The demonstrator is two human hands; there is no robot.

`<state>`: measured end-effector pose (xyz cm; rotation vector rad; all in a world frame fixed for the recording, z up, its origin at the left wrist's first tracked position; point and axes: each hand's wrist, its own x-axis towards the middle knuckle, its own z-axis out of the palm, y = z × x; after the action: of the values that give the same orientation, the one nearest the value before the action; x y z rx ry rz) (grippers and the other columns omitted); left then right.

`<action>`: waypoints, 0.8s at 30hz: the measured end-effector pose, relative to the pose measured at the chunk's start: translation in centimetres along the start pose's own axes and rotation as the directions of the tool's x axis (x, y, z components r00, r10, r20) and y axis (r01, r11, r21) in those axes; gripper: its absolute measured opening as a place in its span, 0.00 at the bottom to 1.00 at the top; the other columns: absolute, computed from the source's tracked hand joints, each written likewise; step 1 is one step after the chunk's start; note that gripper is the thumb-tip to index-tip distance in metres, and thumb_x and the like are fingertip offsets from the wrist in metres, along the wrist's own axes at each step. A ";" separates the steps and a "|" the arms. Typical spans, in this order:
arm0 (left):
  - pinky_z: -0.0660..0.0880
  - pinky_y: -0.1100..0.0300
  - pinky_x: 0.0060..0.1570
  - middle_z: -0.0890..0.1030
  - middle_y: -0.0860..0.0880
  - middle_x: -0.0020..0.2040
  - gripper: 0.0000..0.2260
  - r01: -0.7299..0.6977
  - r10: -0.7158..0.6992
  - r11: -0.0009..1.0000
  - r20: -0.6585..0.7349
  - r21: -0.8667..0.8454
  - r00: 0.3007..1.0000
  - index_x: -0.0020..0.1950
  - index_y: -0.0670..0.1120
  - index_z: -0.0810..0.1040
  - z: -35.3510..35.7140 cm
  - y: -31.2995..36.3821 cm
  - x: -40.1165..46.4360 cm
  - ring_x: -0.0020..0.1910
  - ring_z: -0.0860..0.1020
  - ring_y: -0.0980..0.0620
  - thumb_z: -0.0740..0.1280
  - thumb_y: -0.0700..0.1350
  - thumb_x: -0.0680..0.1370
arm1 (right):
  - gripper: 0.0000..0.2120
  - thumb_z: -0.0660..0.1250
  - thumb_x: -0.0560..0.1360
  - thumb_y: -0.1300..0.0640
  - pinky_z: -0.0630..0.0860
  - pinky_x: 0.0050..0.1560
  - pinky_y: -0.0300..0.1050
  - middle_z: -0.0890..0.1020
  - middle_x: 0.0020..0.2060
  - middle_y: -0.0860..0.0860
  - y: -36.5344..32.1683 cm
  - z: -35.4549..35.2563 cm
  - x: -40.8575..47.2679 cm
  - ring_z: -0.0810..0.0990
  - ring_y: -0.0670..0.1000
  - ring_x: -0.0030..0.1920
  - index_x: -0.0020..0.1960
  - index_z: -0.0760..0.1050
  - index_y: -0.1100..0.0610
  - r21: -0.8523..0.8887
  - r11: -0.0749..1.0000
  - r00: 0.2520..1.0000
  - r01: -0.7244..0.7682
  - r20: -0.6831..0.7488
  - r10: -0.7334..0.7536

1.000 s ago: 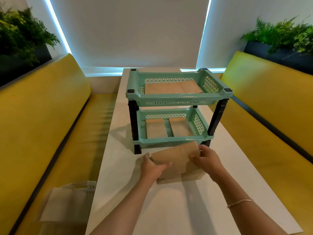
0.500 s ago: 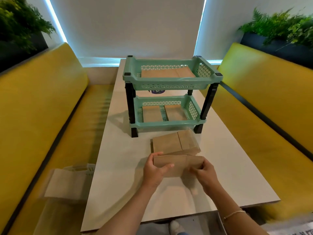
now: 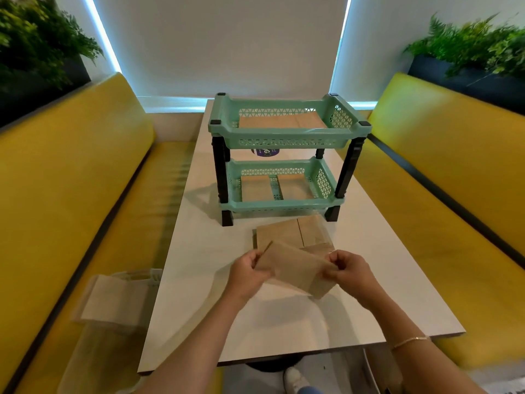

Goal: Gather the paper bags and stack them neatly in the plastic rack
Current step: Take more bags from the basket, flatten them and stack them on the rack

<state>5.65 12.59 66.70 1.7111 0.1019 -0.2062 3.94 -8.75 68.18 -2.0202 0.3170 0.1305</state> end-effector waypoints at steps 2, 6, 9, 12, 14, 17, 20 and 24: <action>0.76 0.66 0.36 0.81 0.50 0.40 0.13 -0.017 0.012 0.974 -0.023 -0.228 1.000 0.46 0.46 0.76 -0.2 2.2 -0.1 0.39 0.80 0.54 0.73 0.31 0.69 | 0.07 0.71 0.68 0.68 0.79 0.49 0.49 0.82 0.38 0.53 -0.4 -0.1 0.0 0.78 0.52 0.40 0.39 0.78 0.56 -0.020 1.000 0.999 -0.011 0.042 0.011; 0.77 0.63 0.39 0.81 0.50 0.40 0.13 -0.094 0.110 0.963 0.050 -0.253 0.993 0.45 0.47 0.76 0.7 4.4 -0.4 0.39 0.80 0.55 0.73 0.31 0.69 | 0.08 0.71 0.69 0.67 0.78 0.52 0.51 0.83 0.45 0.58 -0.9 1.3 -0.2 0.80 0.59 0.49 0.47 0.79 0.59 -0.004 1.000 0.995 0.021 0.101 -0.021; 0.77 0.57 0.51 0.81 0.50 0.48 0.15 -0.049 0.051 0.998 0.061 -0.042 0.997 0.51 0.48 0.76 1.7 2.8 -0.6 0.50 0.78 0.51 0.75 0.38 0.69 | 0.08 0.68 0.72 0.66 0.78 0.50 0.47 0.83 0.46 0.55 -0.9 2.9 -0.5 0.80 0.56 0.50 0.47 0.79 0.54 0.023 0.999 0.994 0.031 0.108 -0.033; 0.75 0.57 0.55 0.78 0.47 0.55 0.24 0.015 -0.038 0.974 0.096 0.227 0.995 0.63 0.45 0.71 2.4 0.4 -1.1 0.55 0.76 0.49 0.74 0.39 0.69 | 0.08 0.68 0.72 0.64 0.78 0.48 0.45 0.82 0.44 0.53 -0.9 3.7 -0.8 0.80 0.54 0.48 0.45 0.77 0.52 0.045 0.999 0.993 0.026 0.117 -0.031; 0.73 0.61 0.50 0.78 0.45 0.56 0.22 0.007 -0.052 0.951 0.140 0.308 0.989 0.64 0.45 0.71 2.5 -0.5 -1.4 0.55 0.76 0.49 0.71 0.38 0.71 | 0.10 0.69 0.71 0.65 0.79 0.50 0.47 0.82 0.44 0.53 -1.2 3.7 -1.0 0.80 0.54 0.48 0.43 0.76 0.50 0.062 0.997 0.994 0.035 0.106 -0.041; 0.73 0.61 0.51 0.78 0.44 0.58 0.19 -0.057 -0.027 0.901 0.186 0.429 0.982 0.63 0.44 0.72 2.1 0.1 -1.3 0.56 0.76 0.48 0.69 0.39 0.73 | 0.12 0.72 0.69 0.67 0.78 0.46 0.44 0.81 0.42 0.51 -2.6 2.8 -1.2 0.80 0.51 0.46 0.43 0.76 0.52 0.146 0.987 0.996 0.061 0.054 -0.070; 0.72 0.62 0.45 0.78 0.45 0.55 0.15 -0.216 0.098 0.789 0.230 0.575 0.968 0.62 0.43 0.74 1.4 2.5 -1.0 0.52 0.76 0.47 0.66 0.39 0.75 | 0.14 0.70 0.66 0.75 0.77 0.43 0.43 0.79 0.38 0.54 -4.2 1.2 -1.3 0.78 0.50 0.40 0.39 0.75 0.58 0.395 0.915 0.996 0.078 0.016 -0.092; 0.72 0.72 0.40 0.80 0.52 0.47 0.11 -0.237 0.198 0.901 0.142 0.363 0.970 0.49 0.51 0.77 -0.7 4.1 -0.4 0.44 0.78 0.58 0.72 0.38 0.71 | 0.13 0.69 0.64 0.78 0.77 0.46 0.48 0.78 0.36 0.58 -3.2 -0.5 -1.6 0.77 0.55 0.40 0.33 0.71 0.62 0.449 0.893 1.000 0.022 -0.014 -0.017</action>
<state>6.03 12.68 70.88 2.0763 -0.2198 -0.1521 3.24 -7.57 71.54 -1.5620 0.3013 0.0293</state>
